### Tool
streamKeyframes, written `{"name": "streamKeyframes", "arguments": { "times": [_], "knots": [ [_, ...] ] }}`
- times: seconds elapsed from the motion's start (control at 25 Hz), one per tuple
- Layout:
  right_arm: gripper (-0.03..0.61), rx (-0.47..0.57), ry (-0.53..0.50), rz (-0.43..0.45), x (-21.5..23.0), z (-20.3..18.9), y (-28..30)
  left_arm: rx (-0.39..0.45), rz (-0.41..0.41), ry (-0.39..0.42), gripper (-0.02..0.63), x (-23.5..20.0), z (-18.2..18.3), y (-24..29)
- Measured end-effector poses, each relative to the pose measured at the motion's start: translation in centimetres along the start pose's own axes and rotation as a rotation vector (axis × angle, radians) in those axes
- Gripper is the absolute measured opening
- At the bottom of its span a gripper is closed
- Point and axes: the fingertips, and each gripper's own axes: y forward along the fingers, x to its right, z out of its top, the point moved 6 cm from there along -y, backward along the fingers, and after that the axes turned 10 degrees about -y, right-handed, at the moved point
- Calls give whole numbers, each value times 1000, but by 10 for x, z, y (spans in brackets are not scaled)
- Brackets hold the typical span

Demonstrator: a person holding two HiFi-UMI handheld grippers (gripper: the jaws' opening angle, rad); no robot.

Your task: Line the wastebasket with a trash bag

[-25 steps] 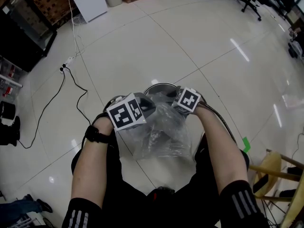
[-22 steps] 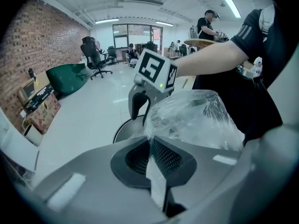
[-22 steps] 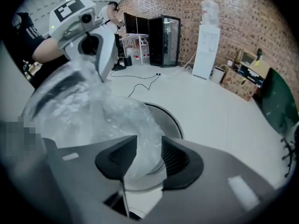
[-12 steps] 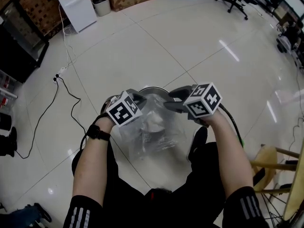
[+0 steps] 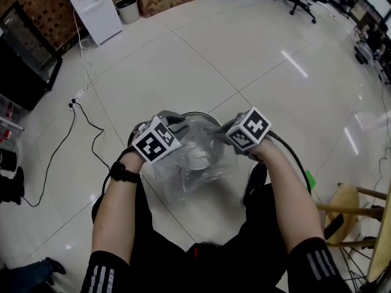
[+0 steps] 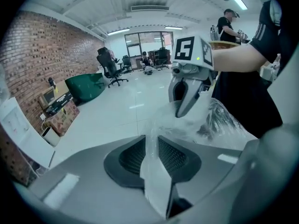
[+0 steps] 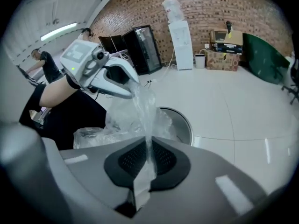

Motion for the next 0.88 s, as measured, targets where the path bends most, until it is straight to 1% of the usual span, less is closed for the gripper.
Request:
{"name": "streamKeyframes", "arguments": {
  "times": [0.08, 0.2, 0.28, 0.36, 0.44, 0.6, 0.64, 0.76, 0.84, 0.88],
  "knots": [
    [7, -15, -2, -49, 14, 1, 1, -21, -40, -6, 117, 2, -1, -6],
    [6, -28, -2, -101, 29, 2, -1, -74, -101, -35, 145, 1, -12, -22],
    [6, -24, -13, -149, 37, 4, -6, -108, -124, -57, 165, 0, -21, -34],
    [6, -5, -18, -182, 42, 8, -11, -136, -134, -86, 169, -2, -30, -44],
    [6, 6, -25, -195, 44, 10, -13, -177, -143, -120, 169, 0, -39, -46],
    [6, -21, -45, -201, 44, 7, -5, -306, -153, -170, 168, 3, -65, -30],
    [6, -30, -53, -203, 43, 7, -2, -323, -144, -183, 158, 1, -70, -27],
    [6, -53, -85, -217, 42, 10, 10, -331, -84, -234, 38, -13, -83, -16],
    [6, -70, -115, -239, 42, 13, 16, -333, -43, -248, 0, -21, -89, -6],
    [6, -82, -124, -246, 42, 13, 20, -334, -29, -246, -3, -23, -90, -1]
  ]
}}
